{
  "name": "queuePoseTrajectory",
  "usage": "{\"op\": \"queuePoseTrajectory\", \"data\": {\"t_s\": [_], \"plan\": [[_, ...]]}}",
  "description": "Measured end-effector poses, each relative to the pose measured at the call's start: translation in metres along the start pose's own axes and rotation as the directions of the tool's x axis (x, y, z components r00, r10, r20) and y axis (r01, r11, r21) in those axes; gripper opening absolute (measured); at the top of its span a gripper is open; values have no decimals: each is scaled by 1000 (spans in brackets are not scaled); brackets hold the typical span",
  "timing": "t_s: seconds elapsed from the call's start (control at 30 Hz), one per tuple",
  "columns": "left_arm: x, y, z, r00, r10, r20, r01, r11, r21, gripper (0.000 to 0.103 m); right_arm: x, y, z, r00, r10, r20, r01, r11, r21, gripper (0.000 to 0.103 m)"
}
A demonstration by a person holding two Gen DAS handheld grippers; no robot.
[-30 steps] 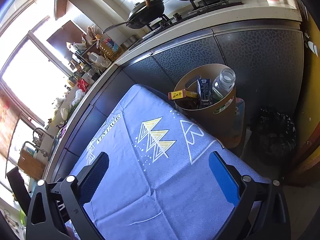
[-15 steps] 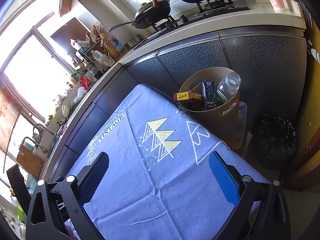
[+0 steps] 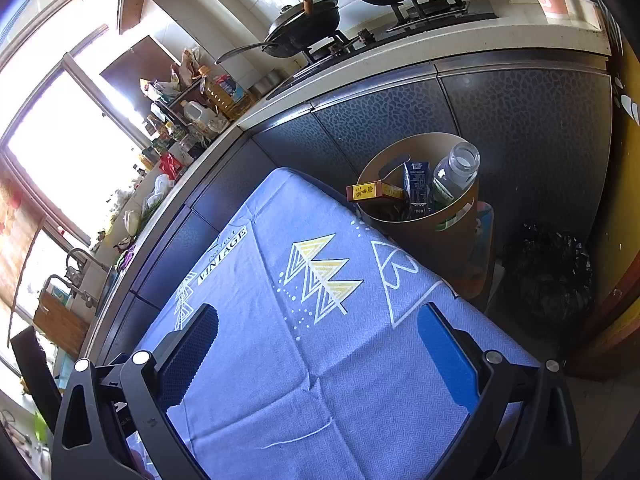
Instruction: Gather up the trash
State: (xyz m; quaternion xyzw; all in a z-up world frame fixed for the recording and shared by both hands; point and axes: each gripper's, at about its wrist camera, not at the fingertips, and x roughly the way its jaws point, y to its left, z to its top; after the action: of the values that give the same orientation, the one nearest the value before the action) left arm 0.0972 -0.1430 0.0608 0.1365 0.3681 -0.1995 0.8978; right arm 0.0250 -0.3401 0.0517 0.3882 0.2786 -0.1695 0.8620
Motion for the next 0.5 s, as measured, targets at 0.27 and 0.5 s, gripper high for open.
{"op": "queuePoseTrajectory", "data": {"t_s": [0.27, 0.5], "plan": [[-3, -2, 0, 1000, 15, 14, -15, 1000, 8, 97, 2, 0, -2, 1000, 1, -7, -1, 1000, 0, 99], [-2, -5, 0, 1000, 24, 15, -24, 1000, 16, 97, 2, -1, -2, 1000, 0, -6, 0, 1000, 1, 99]]}}
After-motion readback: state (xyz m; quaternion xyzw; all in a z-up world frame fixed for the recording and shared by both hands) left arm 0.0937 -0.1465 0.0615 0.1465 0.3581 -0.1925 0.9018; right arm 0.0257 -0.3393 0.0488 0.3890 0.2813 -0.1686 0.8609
